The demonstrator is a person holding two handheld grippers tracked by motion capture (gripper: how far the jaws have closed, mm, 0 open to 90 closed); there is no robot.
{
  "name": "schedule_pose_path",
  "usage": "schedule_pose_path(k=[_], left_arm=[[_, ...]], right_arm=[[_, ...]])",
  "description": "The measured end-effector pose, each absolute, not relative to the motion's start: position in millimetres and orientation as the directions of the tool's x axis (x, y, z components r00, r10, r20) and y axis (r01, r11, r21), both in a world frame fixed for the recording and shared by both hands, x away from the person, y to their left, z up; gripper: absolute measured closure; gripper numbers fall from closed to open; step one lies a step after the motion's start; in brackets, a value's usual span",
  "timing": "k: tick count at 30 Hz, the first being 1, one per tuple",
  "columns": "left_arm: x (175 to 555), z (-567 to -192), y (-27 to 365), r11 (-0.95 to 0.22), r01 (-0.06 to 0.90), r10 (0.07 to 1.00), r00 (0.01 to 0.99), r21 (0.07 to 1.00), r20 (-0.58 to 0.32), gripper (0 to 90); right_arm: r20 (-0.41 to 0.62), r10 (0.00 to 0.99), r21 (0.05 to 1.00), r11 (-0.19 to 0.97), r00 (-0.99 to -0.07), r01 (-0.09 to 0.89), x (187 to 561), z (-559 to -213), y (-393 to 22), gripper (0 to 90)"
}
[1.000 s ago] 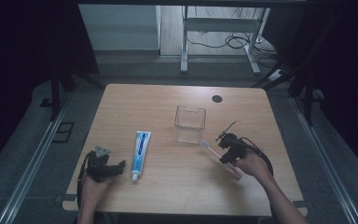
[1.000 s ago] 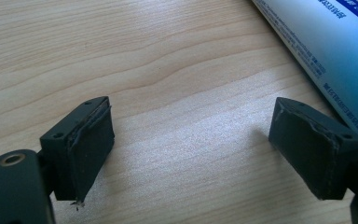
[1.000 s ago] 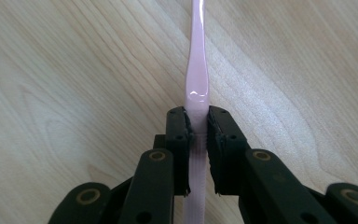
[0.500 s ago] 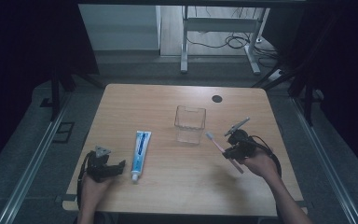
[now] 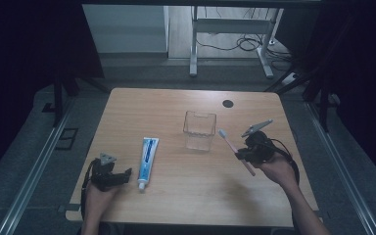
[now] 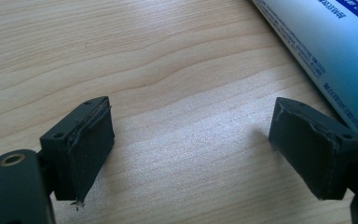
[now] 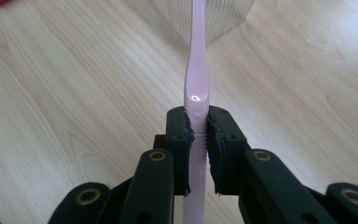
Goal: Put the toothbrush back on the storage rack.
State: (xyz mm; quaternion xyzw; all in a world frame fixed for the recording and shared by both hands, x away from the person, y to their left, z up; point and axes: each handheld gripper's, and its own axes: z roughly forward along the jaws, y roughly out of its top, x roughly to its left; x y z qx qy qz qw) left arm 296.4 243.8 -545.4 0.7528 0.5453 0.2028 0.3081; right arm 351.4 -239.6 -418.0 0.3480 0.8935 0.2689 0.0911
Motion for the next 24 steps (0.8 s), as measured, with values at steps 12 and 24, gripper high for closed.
schedule_pose_path(k=[12, 24], left_arm=[[296, -546, 244, -0.214, 0.695, 0.946, 0.322, 0.687, -0.031, 14.0], [297, -545, 244, -0.219, 0.693, 0.945, 0.326, 0.687, -0.028, 14.0]], right_arm=[[0.019, 0.68, 0.615, 0.57, -0.733, 0.545, 357, -408, -236, 79.1], [0.028, 0.691, 0.66, 0.53, -0.722, 0.533, 367, -404, -229, 79.1]])
